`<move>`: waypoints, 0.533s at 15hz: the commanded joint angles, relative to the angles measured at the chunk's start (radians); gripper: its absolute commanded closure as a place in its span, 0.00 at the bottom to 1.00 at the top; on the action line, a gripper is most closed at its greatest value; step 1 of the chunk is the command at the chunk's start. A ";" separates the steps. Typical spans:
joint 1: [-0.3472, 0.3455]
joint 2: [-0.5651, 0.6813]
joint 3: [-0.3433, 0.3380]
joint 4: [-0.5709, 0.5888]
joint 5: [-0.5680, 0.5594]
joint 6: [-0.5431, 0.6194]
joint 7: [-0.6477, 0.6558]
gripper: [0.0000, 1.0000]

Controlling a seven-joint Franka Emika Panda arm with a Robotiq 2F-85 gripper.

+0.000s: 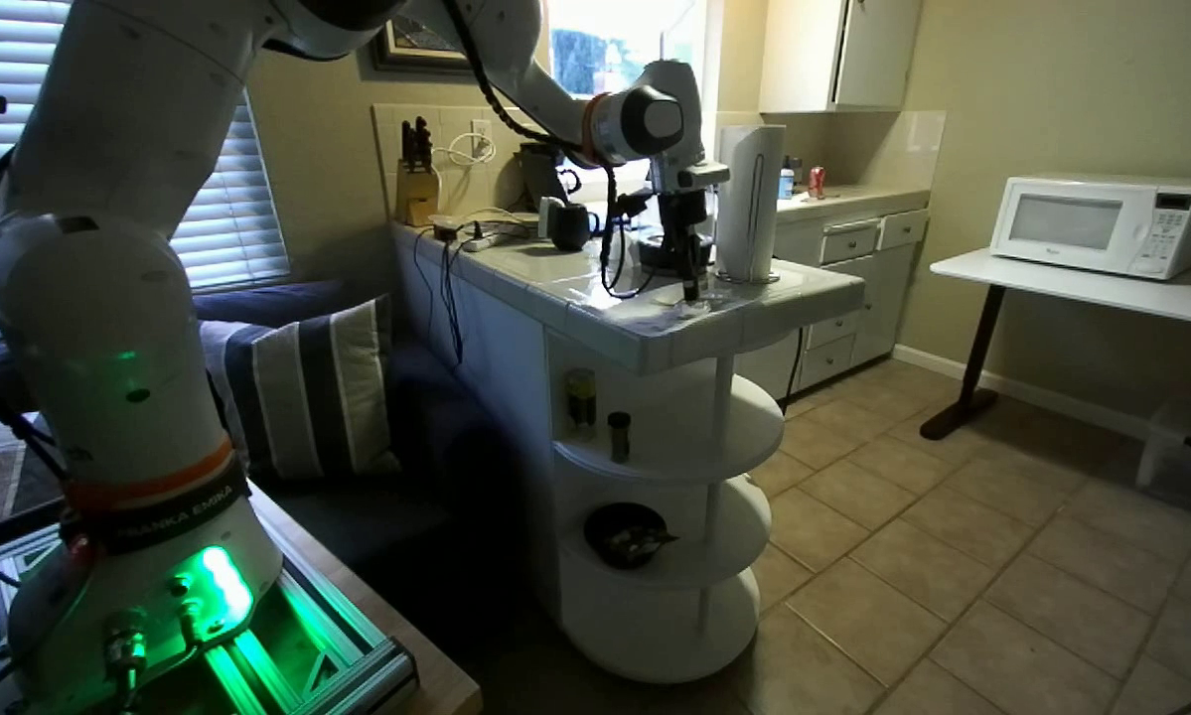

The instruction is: Move the fork to the left

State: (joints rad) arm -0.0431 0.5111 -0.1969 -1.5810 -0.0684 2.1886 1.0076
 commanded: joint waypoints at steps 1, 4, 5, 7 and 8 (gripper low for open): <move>0.002 0.005 -0.003 0.018 0.006 -0.020 0.014 0.97; 0.019 -0.041 -0.012 -0.008 -0.001 -0.038 0.064 0.97; 0.023 -0.068 -0.008 -0.026 0.002 -0.046 0.074 0.97; 0.033 -0.118 0.003 -0.045 0.015 -0.107 0.111 0.97; 0.036 -0.144 0.017 -0.053 0.031 -0.142 0.123 0.97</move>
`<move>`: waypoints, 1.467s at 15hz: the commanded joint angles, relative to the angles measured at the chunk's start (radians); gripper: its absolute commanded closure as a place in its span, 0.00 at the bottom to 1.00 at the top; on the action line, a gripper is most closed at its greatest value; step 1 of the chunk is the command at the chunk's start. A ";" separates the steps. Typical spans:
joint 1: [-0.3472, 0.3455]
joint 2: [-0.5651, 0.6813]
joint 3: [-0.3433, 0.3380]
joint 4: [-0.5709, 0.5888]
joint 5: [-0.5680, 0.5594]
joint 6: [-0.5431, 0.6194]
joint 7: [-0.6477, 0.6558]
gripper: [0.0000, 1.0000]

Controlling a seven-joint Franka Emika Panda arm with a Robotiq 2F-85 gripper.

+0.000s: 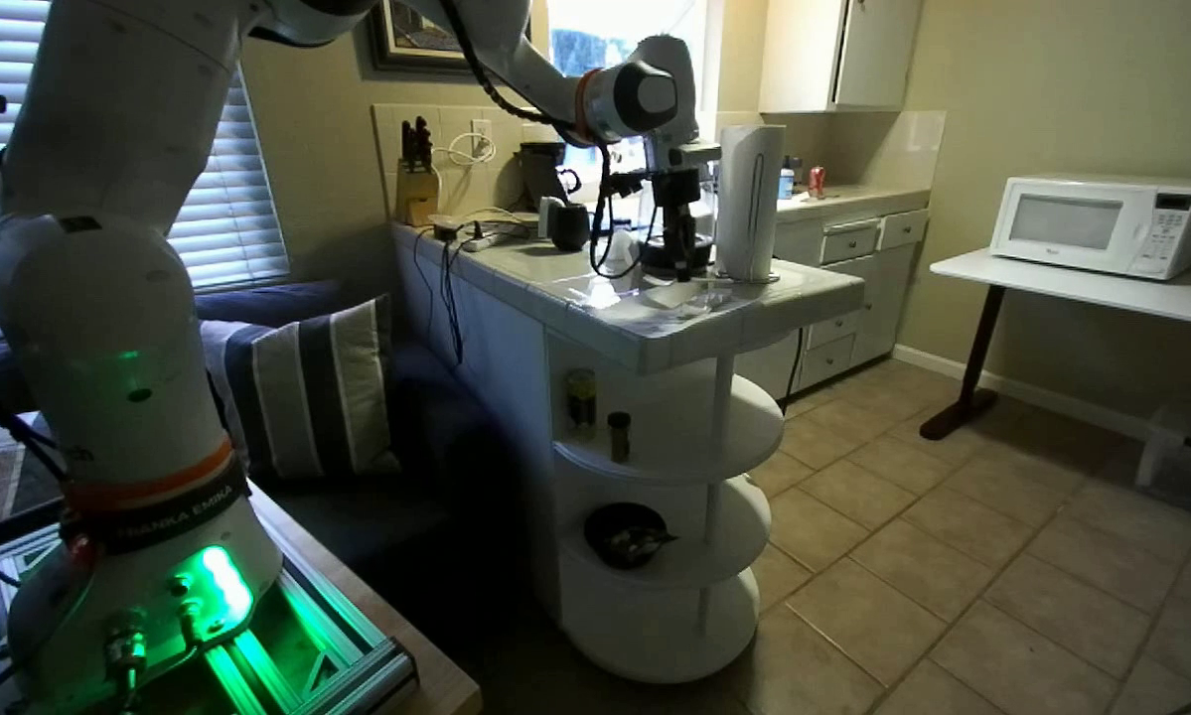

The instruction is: Move the fork to the left

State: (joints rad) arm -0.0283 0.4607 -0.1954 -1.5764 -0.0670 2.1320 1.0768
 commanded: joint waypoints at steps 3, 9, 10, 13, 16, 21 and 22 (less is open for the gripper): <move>0.044 -0.145 0.051 -0.044 0.064 -0.235 0.133 0.97; 0.094 -0.132 0.119 0.040 0.151 -0.330 0.449 0.97; 0.106 -0.118 0.128 0.055 0.153 -0.313 0.509 0.97; 0.147 -0.068 0.155 0.116 0.136 -0.285 0.675 0.97; 0.197 0.014 0.173 0.215 0.108 -0.281 0.831 0.97; 0.259 0.196 0.178 0.426 0.092 -0.303 1.005 0.97; 0.267 0.227 0.177 0.464 0.087 -0.315 1.021 0.97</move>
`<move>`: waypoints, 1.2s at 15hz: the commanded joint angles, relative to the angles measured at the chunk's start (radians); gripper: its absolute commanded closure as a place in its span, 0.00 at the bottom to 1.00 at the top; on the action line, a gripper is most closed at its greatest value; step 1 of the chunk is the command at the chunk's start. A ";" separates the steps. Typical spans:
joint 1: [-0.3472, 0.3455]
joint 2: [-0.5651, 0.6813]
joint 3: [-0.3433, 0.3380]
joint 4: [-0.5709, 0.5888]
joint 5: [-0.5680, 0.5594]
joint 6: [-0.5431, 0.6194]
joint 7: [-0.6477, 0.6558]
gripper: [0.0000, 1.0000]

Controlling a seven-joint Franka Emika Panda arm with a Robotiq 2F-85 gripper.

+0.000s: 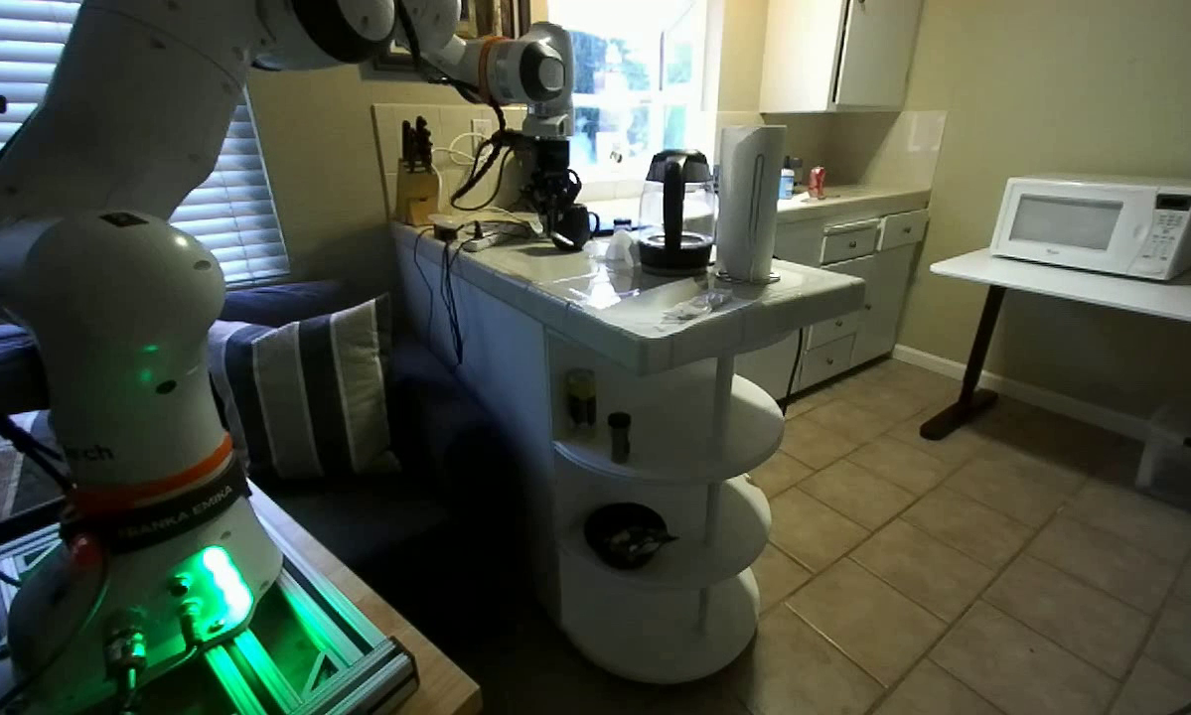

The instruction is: Move the fork to the left

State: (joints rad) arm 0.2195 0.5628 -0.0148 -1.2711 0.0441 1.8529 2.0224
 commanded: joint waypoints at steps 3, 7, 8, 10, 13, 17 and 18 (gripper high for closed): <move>0.041 0.212 -0.017 0.259 -0.060 -0.051 0.130 0.97; 0.052 0.289 -0.024 0.357 -0.088 -0.093 0.162 0.97; 0.053 0.304 -0.024 0.379 -0.091 -0.103 0.167 0.97; 0.053 0.330 -0.024 0.417 -0.094 -0.124 0.166 0.97; 0.049 0.360 -0.020 0.466 -0.087 -0.164 0.158 0.61; 0.041 0.354 -0.010 0.477 -0.075 -0.184 0.136 0.32; 0.038 0.337 0.000 0.469 -0.069 -0.196 0.109 0.23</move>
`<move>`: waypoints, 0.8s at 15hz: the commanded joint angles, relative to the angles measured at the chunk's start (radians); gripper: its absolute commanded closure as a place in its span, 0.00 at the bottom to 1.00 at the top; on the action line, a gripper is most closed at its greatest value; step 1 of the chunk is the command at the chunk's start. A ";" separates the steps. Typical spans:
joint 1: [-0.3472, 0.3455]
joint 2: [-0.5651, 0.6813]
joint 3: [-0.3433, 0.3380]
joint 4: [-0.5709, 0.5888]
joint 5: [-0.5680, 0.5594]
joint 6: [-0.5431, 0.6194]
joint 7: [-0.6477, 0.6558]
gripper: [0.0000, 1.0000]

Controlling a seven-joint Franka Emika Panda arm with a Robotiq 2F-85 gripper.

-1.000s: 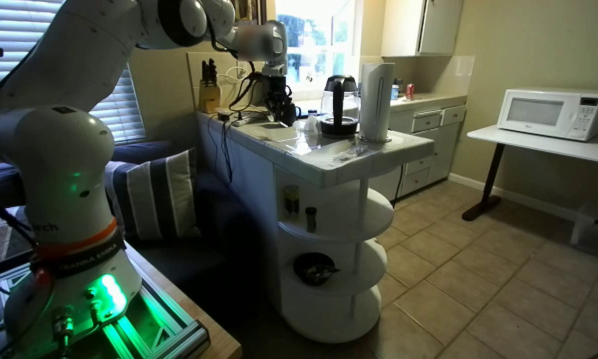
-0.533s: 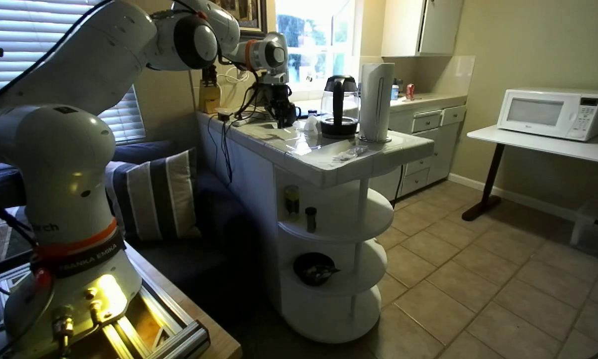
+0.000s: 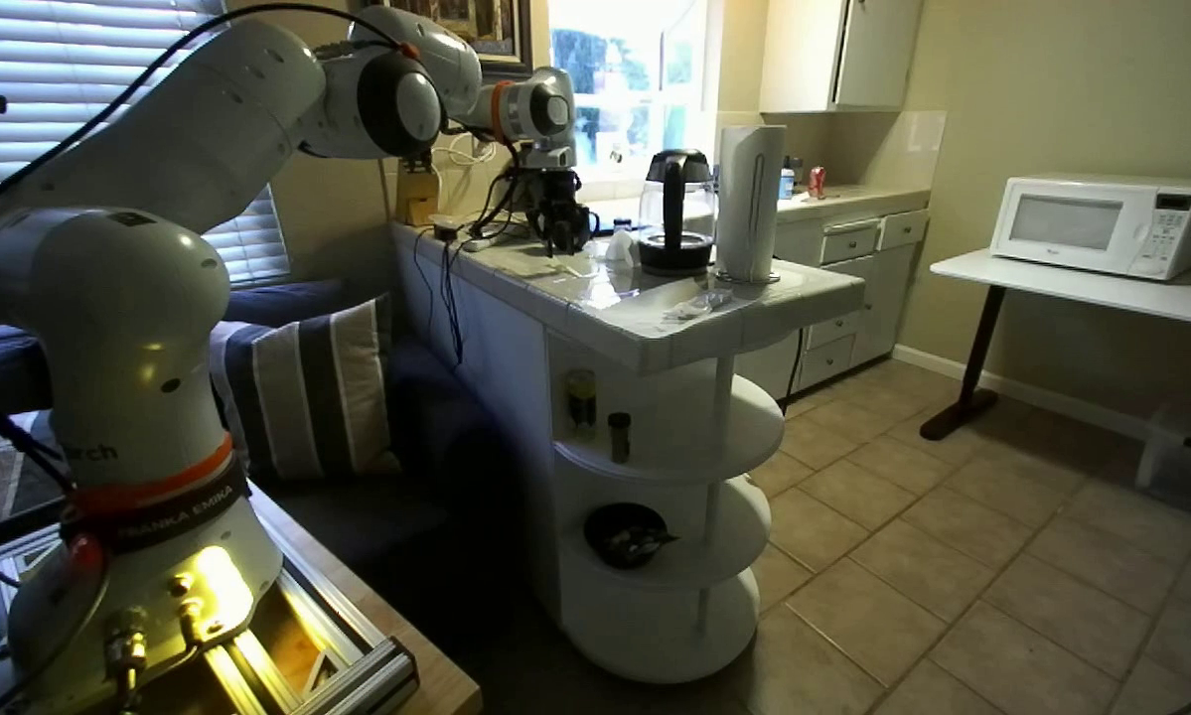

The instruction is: Move the fork to the left

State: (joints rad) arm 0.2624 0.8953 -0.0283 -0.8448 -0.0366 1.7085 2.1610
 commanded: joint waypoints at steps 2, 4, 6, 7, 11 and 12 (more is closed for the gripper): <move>-0.006 -0.043 0.031 0.008 -0.008 -0.057 -0.161 0.10; 0.000 -0.096 0.031 -0.034 -0.026 -0.033 -0.262 0.00; -0.012 -0.170 0.042 -0.099 -0.026 -0.027 -0.383 0.00; -0.017 -0.211 0.047 -0.140 -0.023 -0.007 -0.441 0.00; -0.054 -0.381 0.058 -0.315 -0.003 0.026 -0.699 0.00; -0.067 -0.419 0.062 -0.354 0.004 0.032 -0.764 0.01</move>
State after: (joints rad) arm 0.2365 0.6250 0.0062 -1.0009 -0.0493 1.6887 1.5577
